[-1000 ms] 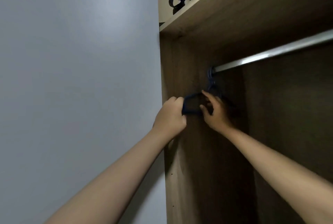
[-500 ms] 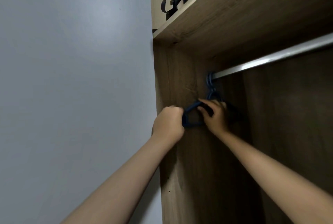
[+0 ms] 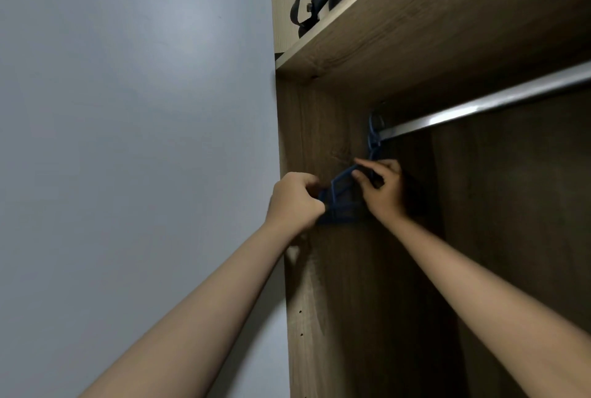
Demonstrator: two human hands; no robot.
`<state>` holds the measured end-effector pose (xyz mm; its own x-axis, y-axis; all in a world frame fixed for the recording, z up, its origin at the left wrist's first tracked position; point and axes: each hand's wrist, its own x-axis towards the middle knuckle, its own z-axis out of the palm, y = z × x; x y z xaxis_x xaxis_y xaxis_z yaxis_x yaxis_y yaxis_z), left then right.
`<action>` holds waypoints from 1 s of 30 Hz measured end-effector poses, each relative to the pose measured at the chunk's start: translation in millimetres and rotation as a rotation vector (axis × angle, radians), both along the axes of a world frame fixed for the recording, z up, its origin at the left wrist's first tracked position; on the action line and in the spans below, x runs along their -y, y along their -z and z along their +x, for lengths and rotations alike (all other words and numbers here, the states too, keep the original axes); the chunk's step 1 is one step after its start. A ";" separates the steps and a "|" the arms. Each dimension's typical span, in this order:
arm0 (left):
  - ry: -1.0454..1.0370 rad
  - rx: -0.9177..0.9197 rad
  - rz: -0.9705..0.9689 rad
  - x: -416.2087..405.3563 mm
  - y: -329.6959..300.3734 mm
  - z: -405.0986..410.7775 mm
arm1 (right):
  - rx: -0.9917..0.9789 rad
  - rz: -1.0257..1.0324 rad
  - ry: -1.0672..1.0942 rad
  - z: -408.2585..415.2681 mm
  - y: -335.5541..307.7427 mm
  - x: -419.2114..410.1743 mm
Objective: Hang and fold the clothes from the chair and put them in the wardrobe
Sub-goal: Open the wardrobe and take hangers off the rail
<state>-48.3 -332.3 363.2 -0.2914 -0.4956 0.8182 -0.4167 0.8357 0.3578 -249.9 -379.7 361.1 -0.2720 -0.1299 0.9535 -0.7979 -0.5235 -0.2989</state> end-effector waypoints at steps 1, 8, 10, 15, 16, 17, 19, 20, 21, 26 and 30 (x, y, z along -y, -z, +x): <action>0.022 -0.003 0.006 -0.7 -0.1 2.5 | 0.000 -0.009 0.004 2.1 -1.5 -2.9; 0.090 -0.081 0.043 -23.9 4.1 29.2 | -0.020 -0.064 -0.036 33.2 1.0 -29.7; 0.060 -0.104 0.040 -37.4 8.5 42.6 | -0.023 -0.088 -0.076 50.6 6.1 -38.9; 0.003 -0.093 0.065 -80.1 23.0 88.9 | -0.020 -0.041 -0.171 107.8 31.7 -78.6; 0.000 -0.082 0.088 -88.8 26.3 100.0 | -0.034 -0.041 -0.170 120.3 38.2 -89.0; 0.004 -0.077 0.120 -97.6 29.8 111.9 | -0.047 -0.049 -0.174 133.1 44.5 -99.6; 0.020 -0.074 0.199 -115.0 37.8 136.8 | -0.059 -0.055 -0.200 159.0 56.8 -120.7; 0.031 -0.079 0.241 -123.8 42.6 149.6 | -0.062 -0.052 -0.209 171.5 62.9 -131.1; 0.044 -0.092 0.281 -133.0 47.6 162.6 | -0.063 -0.043 -0.218 183.7 68.8 -141.1; 0.066 -0.198 0.426 -179.3 70.3 230.4 | -0.108 0.054 -0.314 237.3 93.7 -187.6; -0.017 -0.233 0.458 -216.1 83.7 282.0 | -0.260 0.071 -0.377 271.8 107.5 -215.2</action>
<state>233.7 -116.2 279.5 -0.1164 -0.8213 0.5585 -0.2943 0.5655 0.7704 21.8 -164.5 253.5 0.0537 -0.2417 0.9689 -0.6093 -0.7766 -0.1600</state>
